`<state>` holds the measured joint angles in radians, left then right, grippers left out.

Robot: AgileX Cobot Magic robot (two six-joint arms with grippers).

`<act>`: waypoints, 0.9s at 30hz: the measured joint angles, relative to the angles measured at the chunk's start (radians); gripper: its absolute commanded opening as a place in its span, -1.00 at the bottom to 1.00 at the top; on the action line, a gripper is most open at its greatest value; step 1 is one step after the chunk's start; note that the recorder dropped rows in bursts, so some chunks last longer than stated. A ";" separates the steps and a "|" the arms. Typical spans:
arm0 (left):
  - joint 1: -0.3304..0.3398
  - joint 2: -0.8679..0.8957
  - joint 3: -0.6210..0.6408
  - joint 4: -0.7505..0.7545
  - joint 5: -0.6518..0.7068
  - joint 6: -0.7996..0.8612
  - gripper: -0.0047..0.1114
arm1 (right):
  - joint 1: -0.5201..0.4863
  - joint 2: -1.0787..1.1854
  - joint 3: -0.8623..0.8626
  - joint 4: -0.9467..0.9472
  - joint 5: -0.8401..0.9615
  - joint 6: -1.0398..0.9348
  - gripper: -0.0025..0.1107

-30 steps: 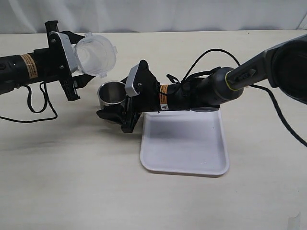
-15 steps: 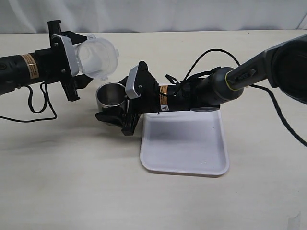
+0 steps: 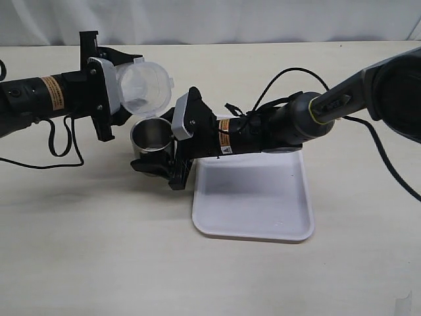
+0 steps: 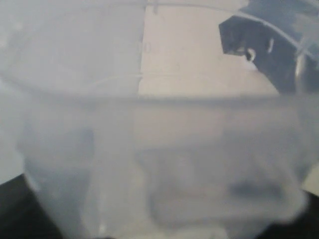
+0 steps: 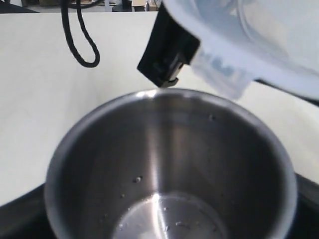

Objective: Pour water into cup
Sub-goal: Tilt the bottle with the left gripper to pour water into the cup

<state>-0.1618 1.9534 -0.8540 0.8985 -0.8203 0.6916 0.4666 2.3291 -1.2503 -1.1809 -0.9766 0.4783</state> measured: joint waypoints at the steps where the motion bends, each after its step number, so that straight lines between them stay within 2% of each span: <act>1: 0.000 0.000 0.000 0.000 0.000 0.005 -0.92 | 0.000 0.000 0.000 0.000 0.000 0.000 -0.88; 27: 0.000 0.000 0.000 -0.006 0.004 0.227 -0.92 | 0.000 0.000 0.000 -0.004 0.000 0.000 -0.88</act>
<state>-0.1618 1.9534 -0.8540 0.8928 -0.8163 0.9186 0.4666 2.3291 -1.2503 -1.1848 -0.9766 0.4783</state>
